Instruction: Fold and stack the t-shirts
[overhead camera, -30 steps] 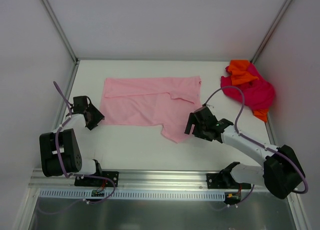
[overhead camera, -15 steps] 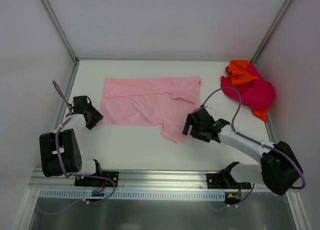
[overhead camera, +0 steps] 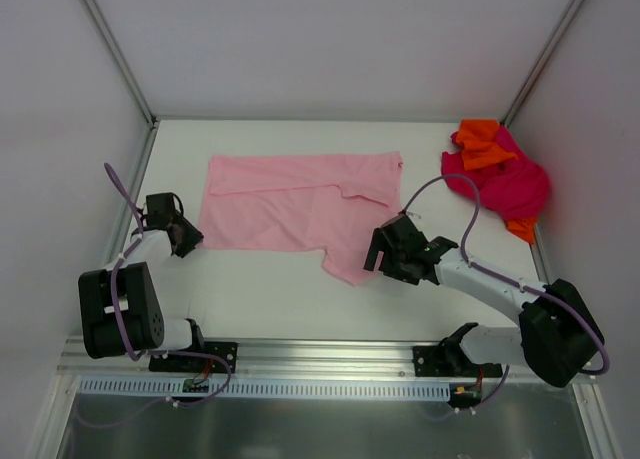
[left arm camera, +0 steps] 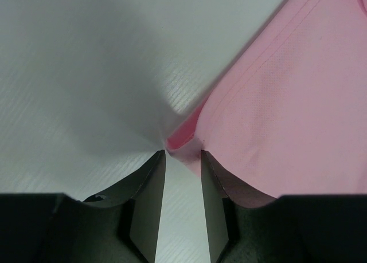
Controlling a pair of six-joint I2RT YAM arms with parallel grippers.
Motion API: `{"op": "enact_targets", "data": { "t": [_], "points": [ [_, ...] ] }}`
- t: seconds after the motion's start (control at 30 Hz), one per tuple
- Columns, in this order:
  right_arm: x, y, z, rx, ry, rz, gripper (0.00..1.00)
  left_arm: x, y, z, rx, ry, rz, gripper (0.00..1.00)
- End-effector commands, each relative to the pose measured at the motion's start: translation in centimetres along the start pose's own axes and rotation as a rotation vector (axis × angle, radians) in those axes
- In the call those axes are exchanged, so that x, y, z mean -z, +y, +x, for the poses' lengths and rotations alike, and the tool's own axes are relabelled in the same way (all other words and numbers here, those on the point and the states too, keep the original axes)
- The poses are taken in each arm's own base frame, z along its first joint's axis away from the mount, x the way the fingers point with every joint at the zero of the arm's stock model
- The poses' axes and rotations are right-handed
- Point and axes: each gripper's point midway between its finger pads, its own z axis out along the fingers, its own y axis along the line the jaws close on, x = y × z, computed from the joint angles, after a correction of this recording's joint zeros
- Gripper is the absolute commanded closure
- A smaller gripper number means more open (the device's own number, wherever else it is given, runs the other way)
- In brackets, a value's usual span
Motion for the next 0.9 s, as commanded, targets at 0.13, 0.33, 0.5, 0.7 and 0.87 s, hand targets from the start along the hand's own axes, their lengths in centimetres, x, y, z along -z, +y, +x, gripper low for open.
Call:
{"op": "enact_targets", "data": {
  "t": [0.13,0.33,0.5,0.7,0.87],
  "points": [
    [0.2,1.5,-1.2,-0.004,-0.035,-0.032,0.08,-0.4,0.5,-0.2,0.018,-0.008,-0.022,0.7],
    [-0.3,2.2,-1.1,-0.015,-0.036,-0.045,0.08,-0.6,0.4,-0.2,0.018,0.011,-0.019,0.87],
    [-0.3,3.6,-1.6,-0.013,-0.062,-0.067,0.07,-0.7,0.5,-0.2,0.025,0.013,-0.016,1.0],
    [-1.0,4.5,-1.2,-0.031,-0.086,-0.031,0.07,-0.7,0.4,-0.2,0.022,0.01,-0.008,1.0],
    [-1.0,4.2,0.1,-0.064,-0.062,0.044,0.11,-0.6,0.3,-0.2,0.021,0.008,-0.005,1.0]
  ]
}}
